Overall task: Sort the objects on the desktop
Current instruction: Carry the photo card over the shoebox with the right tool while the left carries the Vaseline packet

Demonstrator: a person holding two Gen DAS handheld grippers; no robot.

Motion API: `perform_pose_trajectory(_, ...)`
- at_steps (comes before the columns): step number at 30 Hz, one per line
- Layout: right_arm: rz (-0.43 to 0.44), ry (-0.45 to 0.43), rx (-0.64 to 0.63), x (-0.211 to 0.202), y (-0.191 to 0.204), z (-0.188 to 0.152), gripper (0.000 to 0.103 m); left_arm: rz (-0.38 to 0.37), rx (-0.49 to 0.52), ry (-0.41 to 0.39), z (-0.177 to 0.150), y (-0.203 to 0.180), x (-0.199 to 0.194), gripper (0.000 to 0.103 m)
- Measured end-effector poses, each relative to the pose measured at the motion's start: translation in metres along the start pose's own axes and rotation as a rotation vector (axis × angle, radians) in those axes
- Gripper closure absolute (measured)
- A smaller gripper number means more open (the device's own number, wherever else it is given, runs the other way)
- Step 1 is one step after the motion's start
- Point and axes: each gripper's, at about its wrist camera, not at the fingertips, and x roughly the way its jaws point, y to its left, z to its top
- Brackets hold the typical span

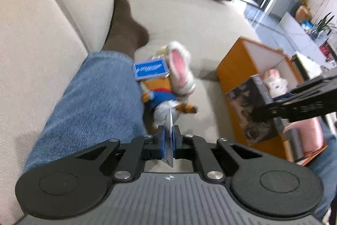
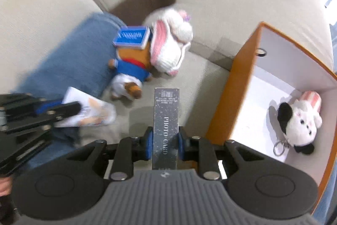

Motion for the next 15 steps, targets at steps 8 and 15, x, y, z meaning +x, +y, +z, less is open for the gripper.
perform_pose_trajectory(8,-0.001,-0.165,0.092,-0.076,-0.057,-0.043,0.078,-0.102,0.072,-0.087,0.029,-0.049,-0.035,0.096)
perform_pose_trajectory(15,-0.098,-0.21,0.175,-0.084,-0.121,-0.057,0.078,-0.238,0.178,-0.096,0.06,-0.123,-0.028,0.096)
